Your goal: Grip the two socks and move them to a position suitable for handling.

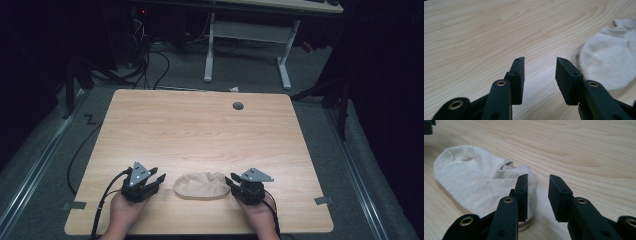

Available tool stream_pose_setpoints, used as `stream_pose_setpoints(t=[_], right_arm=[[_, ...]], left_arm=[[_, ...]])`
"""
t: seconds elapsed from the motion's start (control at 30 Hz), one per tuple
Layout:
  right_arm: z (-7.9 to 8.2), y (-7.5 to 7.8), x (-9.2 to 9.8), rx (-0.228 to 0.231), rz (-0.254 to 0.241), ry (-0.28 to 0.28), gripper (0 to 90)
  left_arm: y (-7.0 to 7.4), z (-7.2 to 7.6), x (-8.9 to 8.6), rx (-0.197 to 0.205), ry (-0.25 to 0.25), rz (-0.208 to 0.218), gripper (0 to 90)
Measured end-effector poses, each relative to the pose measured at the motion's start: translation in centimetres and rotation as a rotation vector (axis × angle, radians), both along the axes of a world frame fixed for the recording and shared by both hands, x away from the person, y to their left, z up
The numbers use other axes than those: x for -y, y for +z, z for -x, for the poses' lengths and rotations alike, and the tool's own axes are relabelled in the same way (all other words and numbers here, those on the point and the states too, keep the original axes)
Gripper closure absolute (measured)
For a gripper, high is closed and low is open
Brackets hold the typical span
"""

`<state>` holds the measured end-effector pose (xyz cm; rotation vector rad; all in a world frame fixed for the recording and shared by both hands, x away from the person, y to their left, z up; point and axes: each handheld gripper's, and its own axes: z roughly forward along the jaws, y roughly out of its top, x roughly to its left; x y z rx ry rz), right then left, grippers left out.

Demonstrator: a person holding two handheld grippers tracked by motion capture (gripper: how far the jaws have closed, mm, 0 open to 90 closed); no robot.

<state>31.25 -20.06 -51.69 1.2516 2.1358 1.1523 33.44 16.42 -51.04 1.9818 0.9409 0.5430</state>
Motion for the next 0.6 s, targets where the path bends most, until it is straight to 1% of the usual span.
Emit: stream_pose_setpoints(t=[0.03, 0.07, 0.1, 0.13, 0.2, 0.23, 0.33, 0.43, 0.5, 0.57, 0.6], right_arm=[[0.0, 0.0, 0.1, 0.001, -0.002, -0.011, 69.6], [-0.1, 0.0, 0.2, 0.008, -0.001, -0.019, 69.3], [-0.2, 0.0, 0.3, 0.008, -0.001, -0.025, 69.1], [-0.2, 0.1, 0.5, 0.011, 0.0, -0.036, 69.1], [-0.4, 0.2, 0.8, 0.014, -0.003, -0.055, 68.8], [-0.5, 0.3, 0.9, 0.015, 0.0, -0.064, 68.6], [-1.0, 0.5, 1.3, 0.019, 0.021, -0.085, 67.2], [-1.7, 0.7, 1.8, 0.022, 0.028, -0.102, 65.2], [-2.3, 0.8, 2.2, 0.021, 0.042, -0.109, 64.6], [-2.7, 0.8, 2.5, 0.018, 0.046, -0.122, 64.3], [-2.9, 0.7, 2.7, 0.018, 0.052, -0.129, 64.2]], left_arm=[[-0.1, 0.0, -0.5, 0.006, 0.01, -0.009, 58.5], [-0.2, 0.0, -1.0, 0.009, 0.016, -0.007, 57.7], [-0.3, 0.0, -1.6, 0.004, 0.022, 0.003, 57.4], [-0.5, -0.1, -2.3, -0.009, 0.034, 0.026, 57.4], [-0.7, -0.2, -3.1, -0.032, 0.041, 0.055, 57.4], [-0.7, -0.3, -3.5, -0.033, 0.048, 0.058, 57.4], [-0.8, -0.5, -4.1, -0.028, 0.059, 0.034, 56.3], [-1.0, -0.7, -4.5, -0.035, 0.069, 0.031, 55.7], [-1.1, -0.7, -4.6, -0.041, 0.069, 0.029, 55.0], [-1.2, -0.7, -4.5, -0.037, 0.074, 0.026, 54.2], [-1.3, -0.7, -4.5, -0.037, 0.072, 0.017, 54.1]])
